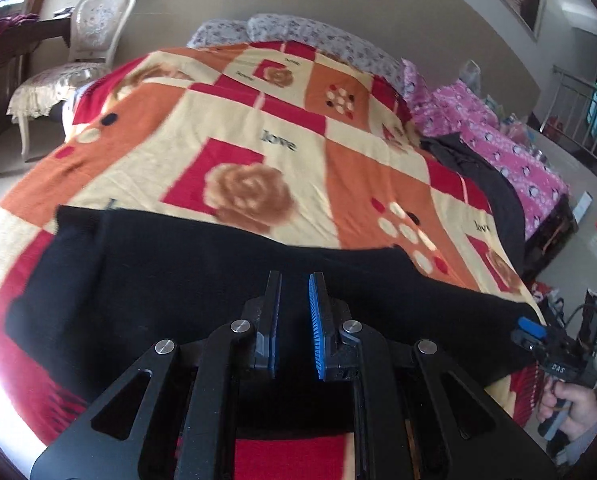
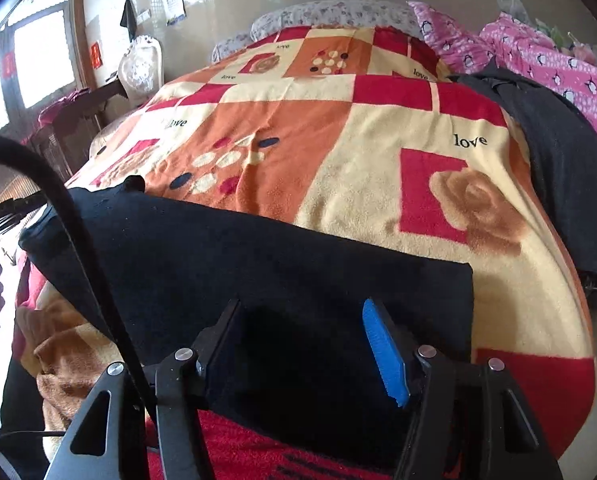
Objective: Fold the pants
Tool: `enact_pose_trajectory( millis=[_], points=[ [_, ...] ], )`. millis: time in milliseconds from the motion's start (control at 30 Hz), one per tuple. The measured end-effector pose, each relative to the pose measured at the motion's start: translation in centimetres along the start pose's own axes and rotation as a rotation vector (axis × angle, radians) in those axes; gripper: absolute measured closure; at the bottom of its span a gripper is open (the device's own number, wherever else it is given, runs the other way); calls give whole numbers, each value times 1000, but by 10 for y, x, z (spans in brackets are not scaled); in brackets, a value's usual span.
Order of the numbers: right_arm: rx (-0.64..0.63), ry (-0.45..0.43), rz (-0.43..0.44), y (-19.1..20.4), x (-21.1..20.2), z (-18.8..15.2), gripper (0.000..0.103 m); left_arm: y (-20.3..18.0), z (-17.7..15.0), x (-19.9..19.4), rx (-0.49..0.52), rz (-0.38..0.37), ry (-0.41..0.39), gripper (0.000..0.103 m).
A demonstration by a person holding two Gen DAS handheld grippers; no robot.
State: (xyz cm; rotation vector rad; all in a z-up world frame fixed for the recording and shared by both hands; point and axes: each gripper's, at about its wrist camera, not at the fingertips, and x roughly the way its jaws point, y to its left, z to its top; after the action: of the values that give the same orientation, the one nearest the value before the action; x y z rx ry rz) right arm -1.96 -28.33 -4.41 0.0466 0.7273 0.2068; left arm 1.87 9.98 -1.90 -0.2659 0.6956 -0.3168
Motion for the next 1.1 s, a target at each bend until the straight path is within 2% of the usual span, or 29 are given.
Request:
enact_pose_trajectory(
  millis=[33,100,133,167,267,367,433,567,1000,1033,1067,1100],
  points=[
    [8,-1,12,0,2,-1,30,-10,-5,8,15,-2,16,92],
    [8,-12,10,5,3,-1,23,-22,-15,26,35,44,44,92],
    [-2,-10,-2,9,4,-1,19,-24,-20,32,31,76,42,92],
    [-16,-7,-13,13,6,-1,15,-26,-22,30,29,89,3,88],
    [-44,-9,-58,24,10,-3,9,-27,-23,30,35,60,-3,76],
    [-37,-17,-61,25,11,-3,7,-26,-24,30,42,54,-7,74],
    [-35,-27,-57,24,10,-3,7,-26,-25,29,40,46,-6,74],
    [-51,-61,-68,26,8,-8,7,-23,-24,29,23,-30,-4,58],
    [-58,-4,-59,26,9,-1,7,-27,-26,29,35,-18,-16,54],
    [-51,3,-55,23,7,1,14,-27,-26,29,32,-29,-15,53],
    [-29,2,-54,19,1,4,25,-26,-26,29,29,-38,-15,51],
    [14,-15,-37,12,-10,8,27,-26,-25,30,27,-43,-14,50]
  ],
)
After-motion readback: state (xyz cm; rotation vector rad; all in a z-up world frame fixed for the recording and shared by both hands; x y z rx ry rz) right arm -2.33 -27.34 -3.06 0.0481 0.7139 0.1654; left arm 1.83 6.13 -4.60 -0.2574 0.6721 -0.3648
